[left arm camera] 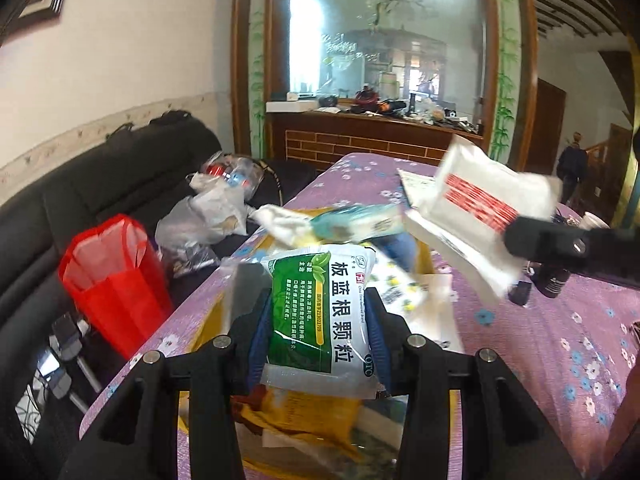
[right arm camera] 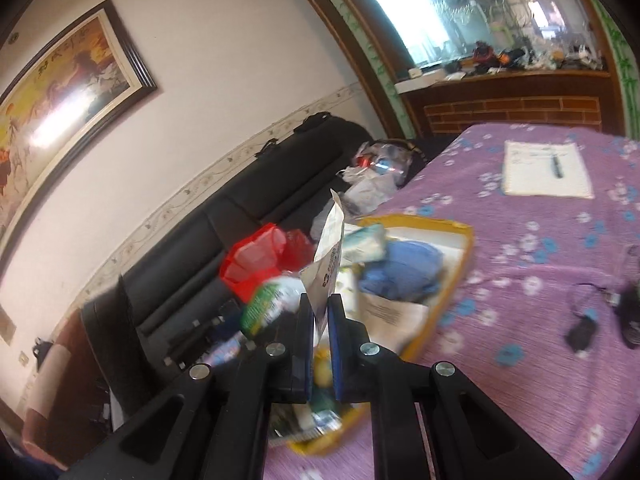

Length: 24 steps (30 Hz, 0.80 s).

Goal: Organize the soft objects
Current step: 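Carry the sachet and white pouch into the tray and open both grippers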

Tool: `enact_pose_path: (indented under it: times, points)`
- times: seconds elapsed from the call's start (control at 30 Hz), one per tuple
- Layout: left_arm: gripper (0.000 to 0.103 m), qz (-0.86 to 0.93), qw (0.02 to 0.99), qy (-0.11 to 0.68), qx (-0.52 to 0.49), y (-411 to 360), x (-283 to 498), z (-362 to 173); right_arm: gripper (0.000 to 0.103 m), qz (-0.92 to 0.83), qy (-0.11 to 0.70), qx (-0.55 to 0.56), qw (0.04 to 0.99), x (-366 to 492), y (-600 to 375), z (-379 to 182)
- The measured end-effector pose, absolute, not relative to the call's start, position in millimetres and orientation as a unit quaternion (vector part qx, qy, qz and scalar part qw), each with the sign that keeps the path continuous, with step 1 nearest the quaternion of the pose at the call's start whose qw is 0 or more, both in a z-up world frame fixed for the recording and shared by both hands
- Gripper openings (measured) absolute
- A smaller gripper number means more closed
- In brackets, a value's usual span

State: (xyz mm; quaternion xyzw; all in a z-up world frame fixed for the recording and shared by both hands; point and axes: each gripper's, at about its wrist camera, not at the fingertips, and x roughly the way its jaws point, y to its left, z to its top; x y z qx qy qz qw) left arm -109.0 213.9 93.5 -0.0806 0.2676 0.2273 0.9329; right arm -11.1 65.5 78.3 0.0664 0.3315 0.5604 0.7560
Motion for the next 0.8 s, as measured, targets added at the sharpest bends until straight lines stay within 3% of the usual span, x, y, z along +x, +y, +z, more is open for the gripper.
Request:
enact_pose_path:
  times: [0.6,0.8]
  points:
    - [0.050,0.209,0.934,0.271,-0.101,229.2,-100.3,78.1,0.010,0.525,0.408,0.111,0.738,34.4,132.9,38.9]
    - [0.060,0.204,0.935,0.271,-0.103,229.1,-100.4,77.6,0.012,0.521,0.409,0.095,0.743,32.9,136.4,36.9]
